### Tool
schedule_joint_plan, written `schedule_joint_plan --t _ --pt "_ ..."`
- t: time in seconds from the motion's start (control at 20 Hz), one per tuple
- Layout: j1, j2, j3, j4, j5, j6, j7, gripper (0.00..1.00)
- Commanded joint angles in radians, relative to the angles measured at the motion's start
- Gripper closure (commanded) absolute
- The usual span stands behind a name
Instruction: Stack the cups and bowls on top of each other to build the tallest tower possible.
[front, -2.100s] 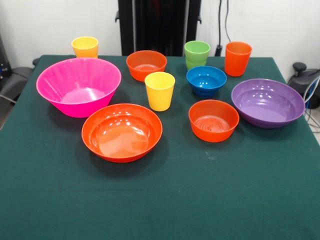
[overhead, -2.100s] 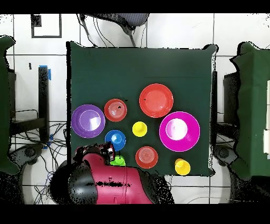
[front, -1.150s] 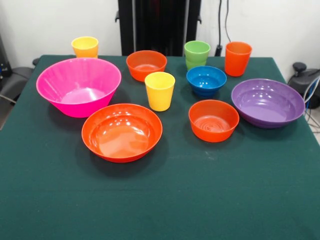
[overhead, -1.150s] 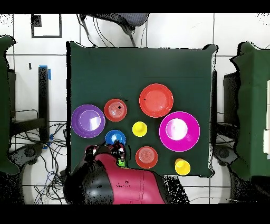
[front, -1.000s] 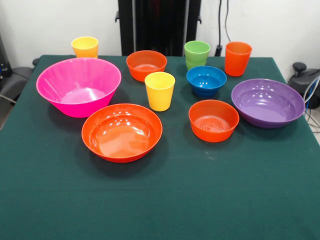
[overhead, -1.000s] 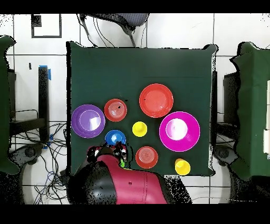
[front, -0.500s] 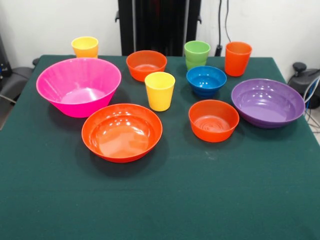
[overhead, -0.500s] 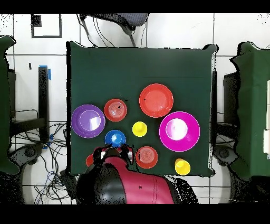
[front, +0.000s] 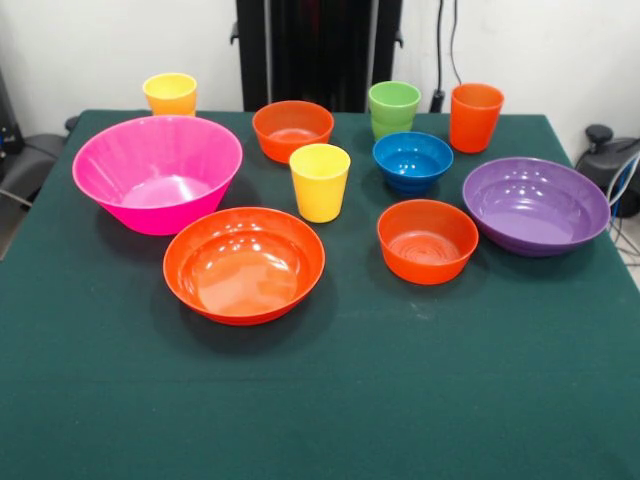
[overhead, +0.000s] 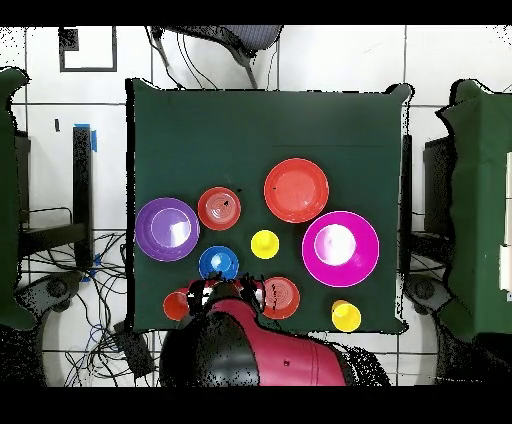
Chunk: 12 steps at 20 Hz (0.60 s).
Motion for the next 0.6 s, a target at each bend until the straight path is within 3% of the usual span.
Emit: schedule_joint_plan --t 0.05,0.4,0.6 --pt "-0.053 -0.022 0.08 0.11 0.05 0.145 -0.446 0.0" --pt "-0.09 -0.05 0.067 0.11 0.073 0.174 -0.515 0.0" --pt "-0.097 -0.044 0.051 0.101 0.081 0.157 -0.507 0.0"
